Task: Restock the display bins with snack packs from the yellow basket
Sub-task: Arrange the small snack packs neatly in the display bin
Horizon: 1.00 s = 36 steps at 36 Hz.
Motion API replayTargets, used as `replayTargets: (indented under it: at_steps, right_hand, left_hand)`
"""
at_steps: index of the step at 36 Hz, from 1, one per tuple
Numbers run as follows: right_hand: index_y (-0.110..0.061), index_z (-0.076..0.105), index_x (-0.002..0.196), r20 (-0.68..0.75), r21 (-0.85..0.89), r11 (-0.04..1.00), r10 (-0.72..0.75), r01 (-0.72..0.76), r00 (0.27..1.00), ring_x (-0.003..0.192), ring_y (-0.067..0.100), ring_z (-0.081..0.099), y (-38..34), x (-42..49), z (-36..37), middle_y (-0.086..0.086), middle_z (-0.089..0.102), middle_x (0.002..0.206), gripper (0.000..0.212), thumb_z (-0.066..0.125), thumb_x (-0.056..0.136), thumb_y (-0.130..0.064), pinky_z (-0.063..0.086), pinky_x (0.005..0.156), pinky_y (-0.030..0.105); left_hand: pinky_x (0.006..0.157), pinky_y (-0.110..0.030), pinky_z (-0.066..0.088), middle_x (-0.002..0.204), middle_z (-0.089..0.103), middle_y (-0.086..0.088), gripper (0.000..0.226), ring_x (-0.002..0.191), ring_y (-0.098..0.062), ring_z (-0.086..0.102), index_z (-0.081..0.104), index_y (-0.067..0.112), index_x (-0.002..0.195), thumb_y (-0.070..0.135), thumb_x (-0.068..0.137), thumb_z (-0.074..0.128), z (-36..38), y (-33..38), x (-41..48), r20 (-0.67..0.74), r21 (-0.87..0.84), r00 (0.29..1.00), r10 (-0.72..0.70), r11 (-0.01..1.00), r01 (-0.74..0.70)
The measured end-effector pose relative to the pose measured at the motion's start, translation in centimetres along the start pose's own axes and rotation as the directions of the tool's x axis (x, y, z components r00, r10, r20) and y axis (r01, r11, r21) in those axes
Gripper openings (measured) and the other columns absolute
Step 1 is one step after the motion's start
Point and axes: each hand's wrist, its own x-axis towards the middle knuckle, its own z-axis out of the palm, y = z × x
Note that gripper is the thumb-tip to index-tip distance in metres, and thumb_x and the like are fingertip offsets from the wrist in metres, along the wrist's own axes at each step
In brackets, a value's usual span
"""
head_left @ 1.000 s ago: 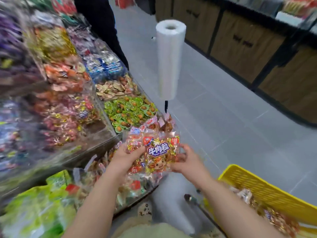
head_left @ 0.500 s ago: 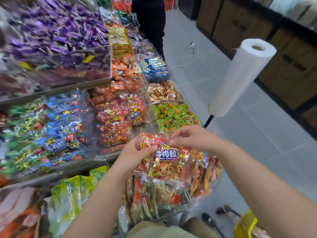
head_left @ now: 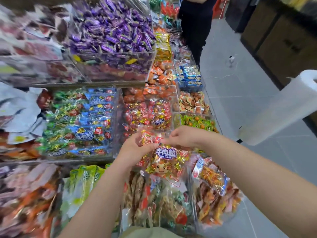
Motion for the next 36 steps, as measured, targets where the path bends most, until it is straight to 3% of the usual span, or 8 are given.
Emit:
replayTargets:
  at_steps: [3,7,13,17,21,28,31,36]
  right_hand:
    - [-0.021,0.043,0.060,-0.083,-0.023,0.995,-0.104,0.102,0.991,0.043,0.007,0.041,-0.8,1.8,0.0,-0.011,0.043,0.048,0.048,0.055,0.084,-0.060,0.034,0.044,0.017]
    - [-0.014,0.049,0.074,-0.190,-0.253,0.940,-0.282,0.231,0.940,0.058,0.015,0.044,-2.4,3.9,-0.5,-0.002,0.046,0.063,0.036,0.048,0.095,-0.043,0.034,0.050,0.025]
    - [-0.014,0.054,0.098,-0.356,-0.590,0.796,-0.407,0.135,0.841,0.081,0.027,0.059,-3.4,7.1,-3.7,0.006,0.064,0.090,0.035,0.034,0.100,-0.043,0.036,0.059,0.031]
    - [-0.017,0.058,0.113,-0.443,-0.672,0.739,-0.448,0.043,0.777,0.095,0.032,0.063,-3.8,9.5,-6.2,0.010,0.067,0.104,0.042,0.031,0.099,-0.048,0.040,0.065,0.034]
    - [-0.016,0.059,0.109,-0.386,-0.781,0.624,-0.473,-0.008,0.792,0.086,0.032,0.064,-4.0,11.2,-8.4,0.008,0.067,0.093,0.041,0.035,0.098,-0.047,0.038,0.057,0.034]
    - [-0.015,0.055,0.107,-0.096,-0.941,0.332,-0.445,0.064,0.890,0.083,0.026,0.065,-4.4,13.9,-5.8,0.003,0.064,0.093,0.022,0.041,0.100,-0.030,0.037,0.050,0.029]
    - [-0.012,0.051,0.114,-0.091,-0.938,0.341,-0.424,0.066,0.901,0.087,0.025,0.062,-3.0,15.0,-3.4,0.004,0.061,0.100,0.025,0.048,0.091,-0.005,0.037,0.050,0.031]
    - [-0.010,0.047,0.116,-0.208,-0.874,0.484,-0.419,0.024,0.884,0.086,0.028,0.060,-0.7,16.0,-0.9,0.008,0.061,0.102,0.029,0.046,0.088,-0.004,0.030,0.057,0.032]
  left_hand:
    - [0.082,-0.028,0.045,0.124,0.060,0.012,0.072,0.106,-0.010,0.058,0.055,0.029,0.130,0.051,0.067,0.081,-0.7,0.4,0.9,-0.096,0.081,0.995,0.029,0.997,-0.021]
    - [0.061,-0.018,0.048,0.092,0.072,0.014,0.035,0.073,0.004,0.065,0.065,0.032,0.097,0.046,0.070,0.082,-2.7,1.0,1.7,-0.143,0.049,0.990,0.014,0.999,-0.007]
    - [0.100,-0.046,0.048,0.133,0.058,-0.001,0.080,0.117,-0.024,0.057,0.048,0.020,0.139,0.052,0.071,0.078,-5.9,1.5,2.3,-0.269,0.094,0.962,-0.049,0.993,0.077]
    - [0.080,-0.041,0.056,0.098,0.070,0.005,0.034,0.087,-0.016,0.067,0.062,0.028,0.102,0.043,0.076,0.078,-7.4,1.5,3.0,-0.303,0.079,0.952,-0.041,0.995,0.068]
    - [0.066,-0.029,0.054,0.080,0.068,0.012,0.022,0.076,-0.012,0.067,0.061,0.031,0.083,0.043,0.076,0.078,-8.3,1.8,3.4,-0.336,0.114,0.942,0.009,0.993,0.031]
    - [0.078,-0.035,0.054,0.099,0.065,0.013,0.052,0.091,-0.014,0.064,0.057,0.027,0.115,0.054,0.074,0.075,-8.4,3.0,4.8,-0.304,0.195,0.952,0.040,0.981,0.021]
    - [0.079,-0.033,0.054,0.104,0.063,0.014,0.056,0.095,-0.013,0.062,0.055,0.026,0.118,0.054,0.074,0.075,-8.3,2.9,5.5,-0.294,0.207,0.955,0.028,0.978,0.035]
    - [0.069,-0.027,0.050,0.095,0.066,0.020,0.045,0.087,-0.006,0.064,0.057,0.037,0.107,0.055,0.071,0.077,-8.0,2.3,5.7,-0.234,0.152,0.972,-0.004,0.988,0.040]
